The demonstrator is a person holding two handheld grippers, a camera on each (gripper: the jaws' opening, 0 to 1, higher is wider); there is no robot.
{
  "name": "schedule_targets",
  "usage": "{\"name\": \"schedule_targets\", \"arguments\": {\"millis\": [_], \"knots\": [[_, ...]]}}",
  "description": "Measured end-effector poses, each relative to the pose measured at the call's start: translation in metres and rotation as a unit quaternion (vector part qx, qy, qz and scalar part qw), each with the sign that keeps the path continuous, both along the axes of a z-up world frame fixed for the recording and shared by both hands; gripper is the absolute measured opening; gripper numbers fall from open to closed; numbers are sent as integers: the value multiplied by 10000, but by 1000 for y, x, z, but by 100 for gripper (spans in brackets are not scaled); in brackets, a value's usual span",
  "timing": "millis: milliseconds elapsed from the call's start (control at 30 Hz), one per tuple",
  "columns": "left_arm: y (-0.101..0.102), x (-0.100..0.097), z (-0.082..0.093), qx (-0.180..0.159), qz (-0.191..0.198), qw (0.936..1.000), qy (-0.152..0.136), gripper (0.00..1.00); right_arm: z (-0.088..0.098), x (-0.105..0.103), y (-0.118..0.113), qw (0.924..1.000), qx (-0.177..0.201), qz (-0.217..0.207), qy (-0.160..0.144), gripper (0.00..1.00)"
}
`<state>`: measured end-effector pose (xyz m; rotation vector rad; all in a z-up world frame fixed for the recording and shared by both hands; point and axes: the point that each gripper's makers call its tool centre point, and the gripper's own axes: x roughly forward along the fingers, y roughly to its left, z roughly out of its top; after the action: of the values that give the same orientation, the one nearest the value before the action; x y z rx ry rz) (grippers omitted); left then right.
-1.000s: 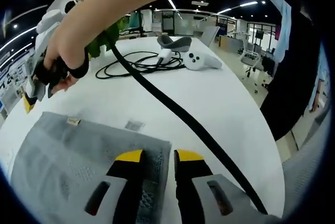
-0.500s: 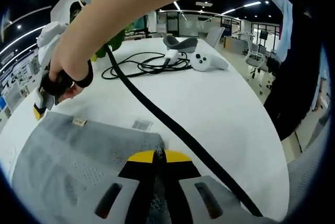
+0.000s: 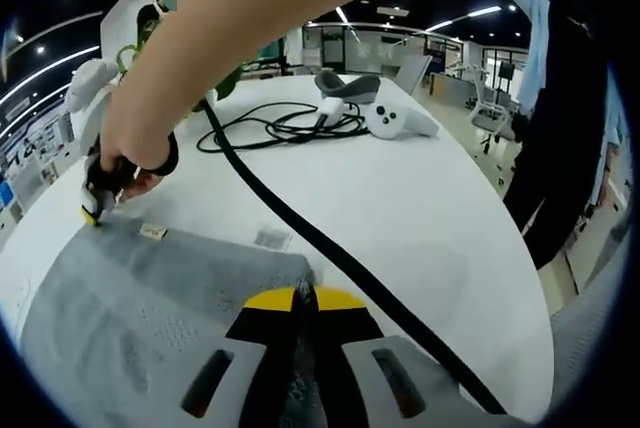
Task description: Fold the towel on the table until its edges align and the towel forms a compact rectangular stack.
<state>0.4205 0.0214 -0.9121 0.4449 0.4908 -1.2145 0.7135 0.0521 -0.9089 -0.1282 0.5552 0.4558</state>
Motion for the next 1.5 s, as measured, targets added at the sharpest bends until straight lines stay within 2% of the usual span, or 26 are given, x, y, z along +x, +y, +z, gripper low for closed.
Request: {"name": "schedule_targets", "arguments": {"millis": [100,200,300,367,533,600,667,800,933,1500], "knots": [[-1,1,0,-30,11,10000,15,4,-1,1,2,9998,203,-13,-33,17],[-1,1,0,-21,8,10000,5,4,-1,2,1,9997,207,-1,-100,16],[-1,1,0,-25,16,10000,-14,4,-1,-1,10,9992,355,171,-17,1],[-3,0,-1,20,-98,9999,-119,4,0,0,8,9996,248,116,-49,1],[-3,0,0,35,-146,9997,-196,3,1,-1,8,9994,335,-6,68,0],[-3,0,0,0,-87,9999,-147,3,1,-2,8,9993,349,-15,99,0],[-3,1,0,-203,79,9997,94,3,2,-5,9,9989,441,-30,160,0],[-3,0,1,-162,23,9999,50,3,9,-10,10,9977,642,-84,212,0],[-2,0,2,-215,103,9996,147,3,19,-13,11,9970,746,-66,179,0],[14,7,41,-625,488,9968,92,3,58,-24,28,9950,982,152,80,0]]}}
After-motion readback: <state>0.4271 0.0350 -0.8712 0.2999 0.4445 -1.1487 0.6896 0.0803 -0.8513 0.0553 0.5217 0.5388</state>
